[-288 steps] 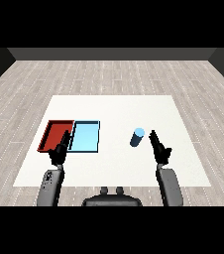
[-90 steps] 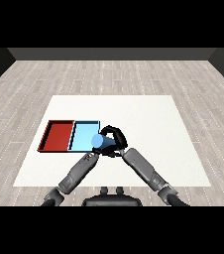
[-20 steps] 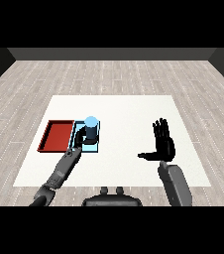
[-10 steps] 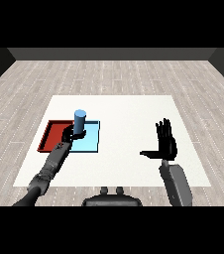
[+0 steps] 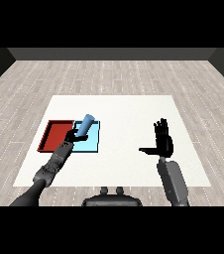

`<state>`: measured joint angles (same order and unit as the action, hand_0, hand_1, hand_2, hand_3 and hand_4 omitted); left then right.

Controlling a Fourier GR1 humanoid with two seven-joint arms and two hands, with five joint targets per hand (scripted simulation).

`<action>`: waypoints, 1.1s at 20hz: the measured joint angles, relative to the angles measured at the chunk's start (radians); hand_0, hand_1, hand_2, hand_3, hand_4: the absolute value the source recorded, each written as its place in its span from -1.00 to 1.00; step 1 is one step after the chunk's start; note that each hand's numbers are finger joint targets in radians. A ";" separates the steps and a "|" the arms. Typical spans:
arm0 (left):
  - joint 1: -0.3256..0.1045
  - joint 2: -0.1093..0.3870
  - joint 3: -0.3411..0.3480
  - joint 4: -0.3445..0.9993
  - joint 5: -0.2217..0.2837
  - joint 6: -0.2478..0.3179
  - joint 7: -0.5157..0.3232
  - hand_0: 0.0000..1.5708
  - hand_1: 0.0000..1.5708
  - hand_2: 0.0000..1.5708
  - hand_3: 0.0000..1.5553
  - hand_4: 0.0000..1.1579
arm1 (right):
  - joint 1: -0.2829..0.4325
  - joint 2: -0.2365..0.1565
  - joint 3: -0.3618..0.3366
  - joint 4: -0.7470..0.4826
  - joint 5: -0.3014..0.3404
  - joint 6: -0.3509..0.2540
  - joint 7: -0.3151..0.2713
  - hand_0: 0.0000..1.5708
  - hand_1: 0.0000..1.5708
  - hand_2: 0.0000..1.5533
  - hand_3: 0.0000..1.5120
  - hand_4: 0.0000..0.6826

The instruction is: Pick the blue can and put it in the blue box

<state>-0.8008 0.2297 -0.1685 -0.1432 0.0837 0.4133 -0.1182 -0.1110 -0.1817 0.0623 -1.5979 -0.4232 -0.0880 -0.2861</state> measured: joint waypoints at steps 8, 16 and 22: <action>-0.031 -0.010 0.008 0.070 -0.018 -0.049 0.041 0.84 0.84 0.77 -1.00 -0.11 | -0.001 0.013 -0.018 0.049 -0.009 0.033 -0.037 -1.00 -1.00 -1.00 -1.00 -1.00; -0.038 -0.035 -0.014 0.086 -0.062 -0.012 0.060 -1.00 -1.00 -1.00 -1.00 -1.00 | 0.017 0.014 -0.030 0.013 -0.025 0.048 -0.019 -1.00 -1.00 -1.00 -1.00 -1.00; 0.008 -0.057 0.067 0.014 0.002 0.166 -0.082 -1.00 -1.00 -1.00 -1.00 -1.00 | 0.003 0.024 -0.026 0.000 -0.029 0.053 -0.011 -1.00 -1.00 -1.00 -1.00 -1.00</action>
<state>-0.7927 0.1731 -0.1012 -0.1289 0.0858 0.5793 -0.2000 -0.1082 -0.1573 0.0365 -1.5980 -0.4519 -0.0352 -0.2970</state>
